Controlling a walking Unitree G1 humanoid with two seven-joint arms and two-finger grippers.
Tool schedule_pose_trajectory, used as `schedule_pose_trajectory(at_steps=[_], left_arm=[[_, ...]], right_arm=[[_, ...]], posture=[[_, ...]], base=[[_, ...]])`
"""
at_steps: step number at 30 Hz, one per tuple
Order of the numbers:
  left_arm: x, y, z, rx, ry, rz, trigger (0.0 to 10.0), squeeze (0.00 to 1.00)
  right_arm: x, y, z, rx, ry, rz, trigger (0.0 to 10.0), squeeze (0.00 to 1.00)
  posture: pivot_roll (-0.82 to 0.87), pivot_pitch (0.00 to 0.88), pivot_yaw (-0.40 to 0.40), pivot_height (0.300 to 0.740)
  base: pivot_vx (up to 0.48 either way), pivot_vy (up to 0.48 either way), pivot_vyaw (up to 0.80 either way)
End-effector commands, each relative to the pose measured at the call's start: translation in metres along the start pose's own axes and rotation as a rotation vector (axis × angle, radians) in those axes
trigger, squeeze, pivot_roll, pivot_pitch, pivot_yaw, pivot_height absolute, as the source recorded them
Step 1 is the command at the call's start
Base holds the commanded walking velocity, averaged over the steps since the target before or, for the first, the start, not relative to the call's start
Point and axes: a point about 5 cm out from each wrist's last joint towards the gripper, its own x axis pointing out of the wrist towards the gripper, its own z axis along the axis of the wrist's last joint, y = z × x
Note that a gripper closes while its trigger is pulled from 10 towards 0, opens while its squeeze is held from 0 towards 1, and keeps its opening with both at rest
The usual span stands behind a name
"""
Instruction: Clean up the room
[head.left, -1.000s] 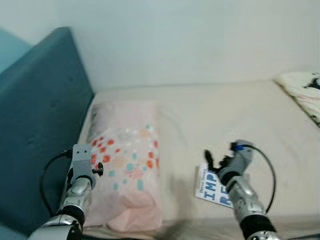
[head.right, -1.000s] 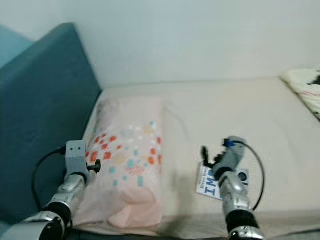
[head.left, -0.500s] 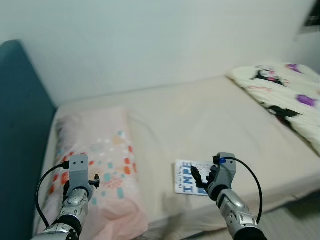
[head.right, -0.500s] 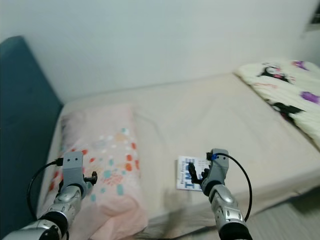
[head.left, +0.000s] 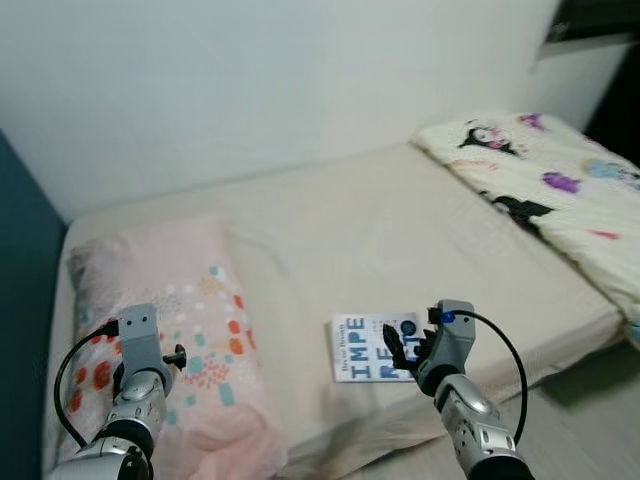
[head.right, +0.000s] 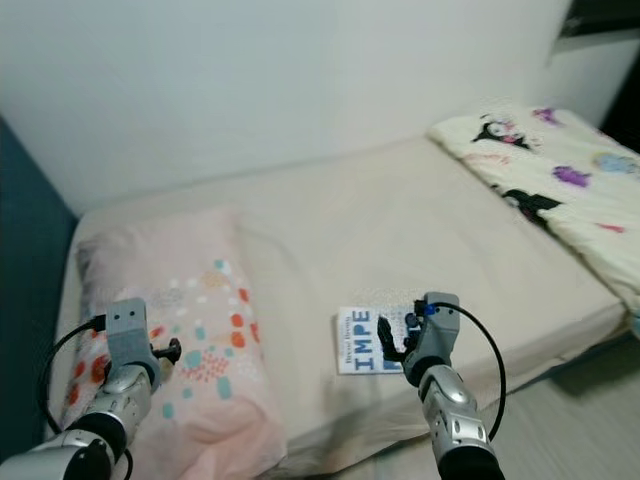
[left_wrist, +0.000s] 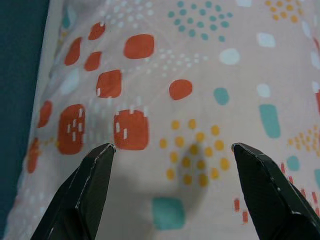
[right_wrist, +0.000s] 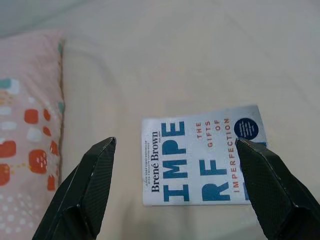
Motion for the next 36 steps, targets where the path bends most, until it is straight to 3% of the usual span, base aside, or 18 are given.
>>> schedule_pose_trajectory(at_steps=[1,8,10,13,19,22,27,31,36], left_arm=[[0.0,0.009,-0.004,0.001,0.019,0.031,10.0,0.0],[0.001,0.016,0.0,-0.03,0.009,0.065,10.0,0.0],[0.002,0.019,0.0,-0.094,0.027,0.07,10.0,0.0],[0.002,0.019,-0.001,-0.11,0.03,0.067,10.0,0.0],[0.0,0.001,0.001,-0.15,-0.006,-0.055,10.0,0.0],[-0.001,-0.012,0.005,-0.072,-0.045,-0.125,10.0,0.0],[-0.003,-0.023,0.005,-0.024,-0.068,-0.173,10.0,0.0],[-0.006,-0.034,0.001,0.065,-0.072,-0.223,10.0,0.0],[-0.008,-0.04,-0.001,0.086,-0.072,-0.229,10.0,0.0]], right_arm=[[-0.002,-0.001,-0.001,-0.004,0.003,-0.004,10.0,0.0],[-0.003,-0.003,0.001,-0.005,-0.003,-0.011,10.0,0.0],[-0.004,-0.004,0.002,-0.007,-0.009,-0.018,10.0,0.0],[-0.004,-0.004,0.002,-0.007,-0.012,-0.02,10.0,0.0],[-0.005,-0.005,0.003,-0.005,-0.017,-0.025,10.0,0.0],[-0.005,-0.004,0.004,-0.005,-0.019,-0.025,10.0,0.0],[-0.004,-0.002,0.005,0.002,-0.024,-0.01,10.0,0.0],[-0.007,0.005,0.008,-0.008,-0.068,0.063,10.0,0.0],[-0.008,0.011,0.009,-0.044,-0.067,0.099,10.0,0.0]], posture=[[-0.12,0.081,0.049,0.74],[-0.12,0.083,0.05,0.74],[-0.12,0.087,0.052,0.74],[-0.12,0.088,0.053,0.74],[-0.12,0.092,0.054,0.74],[-0.11,0.094,0.052,0.74],[-0.11,0.096,0.051,0.74],[-0.11,0.095,0.051,0.74],[-0.11,0.094,0.049,0.74]], base=[[-0.48,0.0,0.0],[-0.48,0.0,0.0],[-0.48,0.0,0.0],[-0.48,0.0,0.0],[-0.08,0.0,0.0],[0.0,0.0,0.0],[0.0,0.0,0.0],[0.087,-0.064,0.0],[0.369,-0.302,0.71]])
